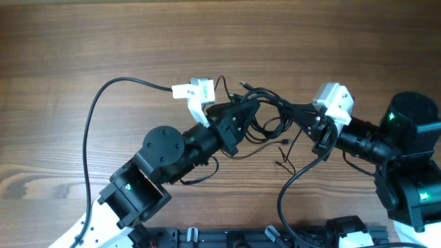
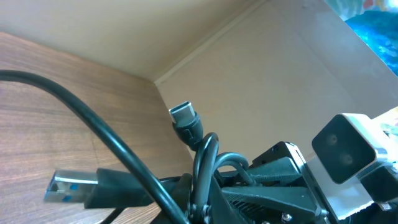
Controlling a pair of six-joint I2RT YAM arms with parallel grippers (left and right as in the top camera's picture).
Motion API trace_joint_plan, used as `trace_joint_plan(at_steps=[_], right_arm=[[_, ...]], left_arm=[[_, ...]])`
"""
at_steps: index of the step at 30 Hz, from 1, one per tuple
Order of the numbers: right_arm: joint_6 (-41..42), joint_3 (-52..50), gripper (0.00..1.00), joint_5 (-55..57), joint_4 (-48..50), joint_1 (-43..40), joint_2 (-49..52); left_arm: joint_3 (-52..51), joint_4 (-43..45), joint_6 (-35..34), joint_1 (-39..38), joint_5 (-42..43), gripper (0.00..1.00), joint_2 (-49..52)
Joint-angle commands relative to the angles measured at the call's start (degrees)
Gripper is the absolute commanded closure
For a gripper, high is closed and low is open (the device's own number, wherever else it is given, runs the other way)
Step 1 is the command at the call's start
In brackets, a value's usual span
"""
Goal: Untangle cables
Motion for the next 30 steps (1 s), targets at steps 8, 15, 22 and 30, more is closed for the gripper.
trace_joint_plan(at_steps=[8, 15, 22, 30], right_arm=[[-7.3, 0.3, 0.96, -28.4, -8.8, 0.0, 0.2], [-8.0, 0.3, 0.96, -38.3, -8.3, 0.0, 0.2], [-5.8, 0.3, 0.96, -39.2, 1.8, 0.0, 0.2], [17.9, 0.3, 0.72, -2.4, 11.5, 0.0, 0.2]], left_arm=[[0.3, 1.0, -1.4, 0.1, -28.2, 0.96, -0.1], [0.3, -6.0, -1.4, 0.1, -40.6, 0.96, -0.1], [0.3, -21.7, -1.4, 0.1, -40.3, 0.96, -0.1], [0.3, -22.1, -1.3, 0.1, -27.5, 0.96, -1.0]])
